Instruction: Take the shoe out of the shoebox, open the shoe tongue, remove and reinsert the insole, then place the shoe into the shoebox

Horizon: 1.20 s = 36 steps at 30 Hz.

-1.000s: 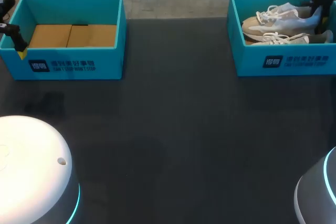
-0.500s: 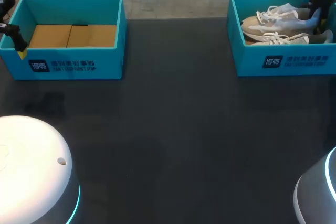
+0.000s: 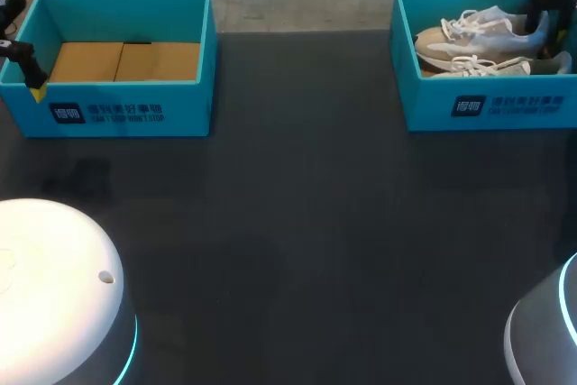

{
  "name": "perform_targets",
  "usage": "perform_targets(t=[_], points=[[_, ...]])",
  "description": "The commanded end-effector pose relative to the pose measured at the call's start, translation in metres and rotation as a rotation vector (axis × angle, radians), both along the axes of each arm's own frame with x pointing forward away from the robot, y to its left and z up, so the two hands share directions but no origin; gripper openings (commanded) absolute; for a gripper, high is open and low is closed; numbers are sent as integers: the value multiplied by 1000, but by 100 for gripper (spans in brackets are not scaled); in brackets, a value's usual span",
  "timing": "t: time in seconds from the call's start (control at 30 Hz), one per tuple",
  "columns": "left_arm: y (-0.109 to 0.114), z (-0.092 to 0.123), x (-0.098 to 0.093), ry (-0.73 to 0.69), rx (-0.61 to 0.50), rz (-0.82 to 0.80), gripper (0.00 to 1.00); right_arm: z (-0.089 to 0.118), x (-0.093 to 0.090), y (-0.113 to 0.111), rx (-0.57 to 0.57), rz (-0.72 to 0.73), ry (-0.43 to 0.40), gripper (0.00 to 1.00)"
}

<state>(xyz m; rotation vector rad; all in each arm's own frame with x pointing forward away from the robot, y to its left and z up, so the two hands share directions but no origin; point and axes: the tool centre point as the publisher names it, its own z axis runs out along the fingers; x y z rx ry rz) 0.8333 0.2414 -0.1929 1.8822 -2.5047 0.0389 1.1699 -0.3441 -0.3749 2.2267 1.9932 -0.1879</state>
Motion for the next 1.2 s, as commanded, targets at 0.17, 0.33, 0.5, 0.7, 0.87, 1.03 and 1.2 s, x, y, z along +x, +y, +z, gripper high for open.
perform_targets(t=[0.17,0.33,0.5,0.7,0.87,1.03,1.2], points=[[0,0,0,2,2,0,100,16,-4,5,-8,3,-15,96],[0,0,0,2,2,0,100,29,-5,8,-17,6,-31,96],[0,0,0,2,2,0,100,48,-10,10,-32,5,-56,96],[0,0,0,2,2,0,100,76,-17,16,-37,10,-81,100],[0,0,0,2,2,0,100,99,-24,25,-31,17,-99,100],[0,0,0,2,2,0,100,123,-35,34,-8,15,-108,100],[0,0,0,2,2,0,100,147,-50,47,38,8,-107,100]])
